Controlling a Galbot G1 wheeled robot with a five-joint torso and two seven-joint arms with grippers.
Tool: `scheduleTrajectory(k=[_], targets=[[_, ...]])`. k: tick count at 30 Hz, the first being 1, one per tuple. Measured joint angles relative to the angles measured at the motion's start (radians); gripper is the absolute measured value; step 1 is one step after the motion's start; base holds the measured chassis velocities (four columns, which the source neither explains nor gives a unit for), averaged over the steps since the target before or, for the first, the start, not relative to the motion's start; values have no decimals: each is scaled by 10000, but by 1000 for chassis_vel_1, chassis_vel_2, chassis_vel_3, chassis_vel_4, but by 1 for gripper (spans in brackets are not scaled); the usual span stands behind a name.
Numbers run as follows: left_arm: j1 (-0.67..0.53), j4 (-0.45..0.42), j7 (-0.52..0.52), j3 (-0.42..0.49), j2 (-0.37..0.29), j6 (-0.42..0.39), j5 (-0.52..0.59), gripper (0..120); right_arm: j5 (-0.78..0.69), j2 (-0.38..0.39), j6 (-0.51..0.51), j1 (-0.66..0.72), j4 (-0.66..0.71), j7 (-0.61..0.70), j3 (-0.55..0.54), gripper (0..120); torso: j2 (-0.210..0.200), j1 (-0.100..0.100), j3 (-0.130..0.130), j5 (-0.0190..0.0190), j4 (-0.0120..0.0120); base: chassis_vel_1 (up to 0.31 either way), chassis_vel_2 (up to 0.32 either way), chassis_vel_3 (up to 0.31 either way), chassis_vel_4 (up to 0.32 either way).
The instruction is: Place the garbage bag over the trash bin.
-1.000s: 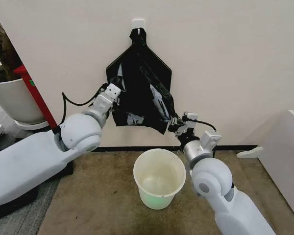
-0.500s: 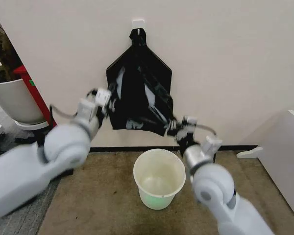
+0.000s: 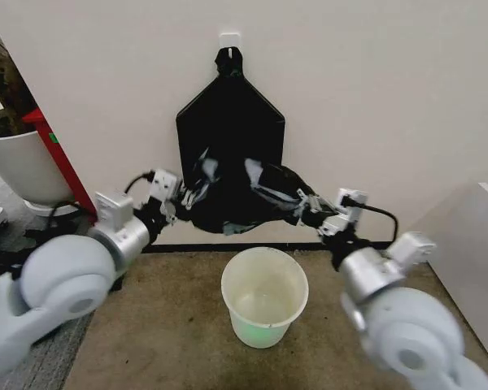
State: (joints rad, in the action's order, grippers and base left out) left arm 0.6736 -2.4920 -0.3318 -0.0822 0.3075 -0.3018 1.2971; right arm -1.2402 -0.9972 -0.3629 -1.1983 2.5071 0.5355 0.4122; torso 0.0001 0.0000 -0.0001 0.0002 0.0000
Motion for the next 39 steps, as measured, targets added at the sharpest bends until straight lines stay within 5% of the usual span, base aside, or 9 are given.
scheduleTrajectory(k=[7, 18, 26, 28, 31, 32, 39], targets=[[-154, -151, 64, -68, -777, 47, 882, 0, -1560, 870, -20, 54, 1, -29, 1475, 0, 0, 0, 1, -3, 1, 0, 0, 0, 0], [-238, -128, 1039, 186, -718, 898, 1175, 0, -3146, 1304, -120, 69, -24, -258, 2482, 0, 0, 0, 1, -1, -1, 0, 0, 0, 0], [-1079, -116, 3473, 101, -1318, 1903, 2108, 0, -7960, 2800, -90, 446, -41, -499, 4176, 0, -1, 0, 0, 0, 2, 0, 0, 0, 0], [-1077, -108, 3609, 233, -1041, 1891, 2538, 0, -8915, 3135, -191, 512, -43, -431, 4603, 0, 0, 0, 0, 0, 0, 0, 0, 0, 0], [-935, -44, 3551, 796, -393, 1699, 2214, 0, -8457, 3011, -313, 418, -52, -329, 4034, 0, -1, 0, 0, -2, 0, 0, 0, 0, 0], [-857, 256, 3471, 1143, 41, 1545, 1784, 0, -7707, 2681, -391, 330, -59, -267, 3194, 0, -1, 0, 1, 2, 1, 0, 0, 0, 0], [-942, 1737, 3452, 2588, 979, 1513, 290, 0, -6951, 1638, -951, -35, -176, -210, 2136, 0, -2, 0, 1, -2, -1, 0, 0, 0, 0]])
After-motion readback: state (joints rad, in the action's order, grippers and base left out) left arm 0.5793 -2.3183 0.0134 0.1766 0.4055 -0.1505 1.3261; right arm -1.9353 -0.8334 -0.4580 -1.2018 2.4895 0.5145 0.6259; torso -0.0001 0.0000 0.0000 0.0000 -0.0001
